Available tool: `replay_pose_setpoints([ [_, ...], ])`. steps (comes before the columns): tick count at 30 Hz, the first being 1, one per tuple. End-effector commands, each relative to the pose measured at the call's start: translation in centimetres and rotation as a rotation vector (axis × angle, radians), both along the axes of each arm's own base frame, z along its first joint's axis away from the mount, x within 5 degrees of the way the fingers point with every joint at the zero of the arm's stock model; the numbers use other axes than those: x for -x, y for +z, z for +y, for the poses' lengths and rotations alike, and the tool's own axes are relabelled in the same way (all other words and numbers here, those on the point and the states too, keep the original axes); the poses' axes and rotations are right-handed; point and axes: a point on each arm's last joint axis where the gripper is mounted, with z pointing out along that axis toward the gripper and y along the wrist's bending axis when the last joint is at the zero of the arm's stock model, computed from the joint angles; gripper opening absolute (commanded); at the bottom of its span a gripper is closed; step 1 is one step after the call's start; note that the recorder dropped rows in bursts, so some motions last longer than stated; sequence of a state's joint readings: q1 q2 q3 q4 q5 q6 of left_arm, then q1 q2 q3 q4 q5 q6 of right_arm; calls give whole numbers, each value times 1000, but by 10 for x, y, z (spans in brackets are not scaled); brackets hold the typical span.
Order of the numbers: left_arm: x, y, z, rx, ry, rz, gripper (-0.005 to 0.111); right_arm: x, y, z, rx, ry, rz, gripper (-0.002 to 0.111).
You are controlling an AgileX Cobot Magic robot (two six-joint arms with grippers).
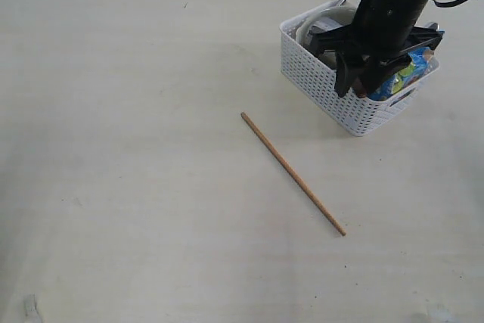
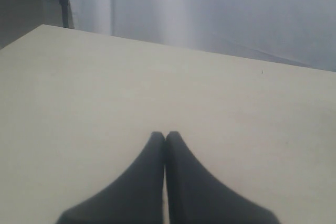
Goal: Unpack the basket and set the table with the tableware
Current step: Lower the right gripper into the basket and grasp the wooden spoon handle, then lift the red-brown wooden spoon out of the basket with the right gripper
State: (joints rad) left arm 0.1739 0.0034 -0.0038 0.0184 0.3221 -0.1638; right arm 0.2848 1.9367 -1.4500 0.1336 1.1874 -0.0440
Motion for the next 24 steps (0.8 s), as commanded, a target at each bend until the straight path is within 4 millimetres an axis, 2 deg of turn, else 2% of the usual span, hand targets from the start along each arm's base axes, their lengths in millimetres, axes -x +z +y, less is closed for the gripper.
replay_pose_setpoints([
  [1, 0, -1, 0, -4, 4, -2, 0, -1, -4, -1, 9, 8, 3, 43],
  [4, 0, -1, 0, 2, 3, -3, 0, -1, -3, -1, 9, 2, 4, 33],
  [8, 0, -1, 0, 2, 3, -3, 0, 1, -2, -1, 10, -13, 16, 7],
  [10, 0, -1, 0, 2, 3, -3, 0, 1, -2, -1, 12, -26, 21, 0],
  [19, 0, -1, 0, 2, 3, -3, 0, 2, 0, -2, 19, -26, 33, 0],
  [24, 0, -1, 0, 2, 3, -3, 0, 5, 15, -5, 30, -17, -14, 0],
])
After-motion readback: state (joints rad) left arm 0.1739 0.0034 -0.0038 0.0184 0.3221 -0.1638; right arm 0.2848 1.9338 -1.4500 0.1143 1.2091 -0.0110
